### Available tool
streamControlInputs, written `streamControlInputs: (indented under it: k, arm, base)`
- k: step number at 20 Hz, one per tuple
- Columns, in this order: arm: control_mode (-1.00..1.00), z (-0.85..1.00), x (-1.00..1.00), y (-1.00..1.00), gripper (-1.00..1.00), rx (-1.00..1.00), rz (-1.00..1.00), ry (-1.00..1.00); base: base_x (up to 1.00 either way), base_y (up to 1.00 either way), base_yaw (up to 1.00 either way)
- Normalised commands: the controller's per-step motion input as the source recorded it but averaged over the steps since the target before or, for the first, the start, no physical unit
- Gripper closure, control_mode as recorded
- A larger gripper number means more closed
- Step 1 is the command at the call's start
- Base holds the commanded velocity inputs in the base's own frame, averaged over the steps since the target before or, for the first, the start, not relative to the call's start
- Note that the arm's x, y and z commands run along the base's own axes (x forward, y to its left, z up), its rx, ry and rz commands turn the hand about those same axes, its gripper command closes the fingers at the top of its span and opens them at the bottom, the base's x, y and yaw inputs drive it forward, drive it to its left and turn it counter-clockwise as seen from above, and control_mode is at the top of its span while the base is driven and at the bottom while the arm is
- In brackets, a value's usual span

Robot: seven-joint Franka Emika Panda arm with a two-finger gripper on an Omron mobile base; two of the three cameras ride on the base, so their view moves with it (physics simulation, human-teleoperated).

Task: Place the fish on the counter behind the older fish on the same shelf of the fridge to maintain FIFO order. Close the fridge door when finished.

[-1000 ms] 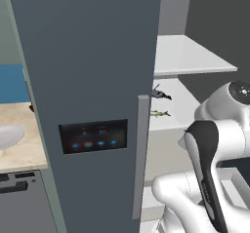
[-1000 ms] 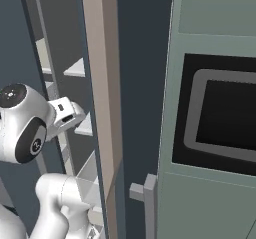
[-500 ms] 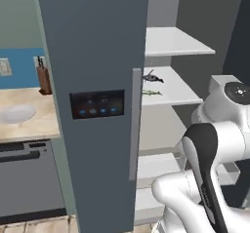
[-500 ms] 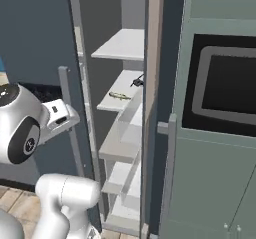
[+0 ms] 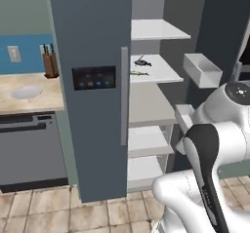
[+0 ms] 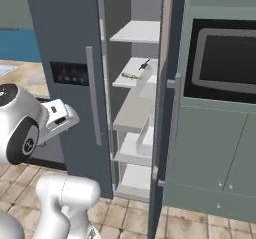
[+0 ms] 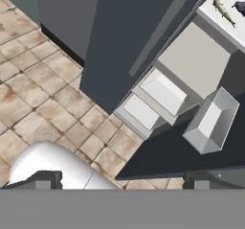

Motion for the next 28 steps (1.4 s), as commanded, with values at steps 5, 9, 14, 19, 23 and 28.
streamControlInputs:
  k: [5,9,14,19,23,28]
  arm:
    - [1.0,0.0,0.0,0.0,-1.0,0.0,0.0,0.0]
    - [1.0,0.0,0.0,0.0,-1.0,0.0,0.0,0.0]
    - [1.0,0.0,0.0,0.0,-1.0,0.0,0.0,0.0]
    - [1.0,0.0,0.0,0.0,-1.0,0.0,0.0,0.0]
    - [1.0,0.0,0.0,0.0,-1.0,0.0,0.0,0.0]
    - [1.0,0.0,0.0,0.0,-1.0,0.0,0.0,0.0]
  base:
    - [-0.5,-0.73,0.04]
    - [-0.23,-1.0,0.12]
    - [0.0,-0.98,0.15]
    - [0.12,-0.9,0.25]
    - [0.74,-0.4,0.36]
    - [0.72,-0.31,0.44]
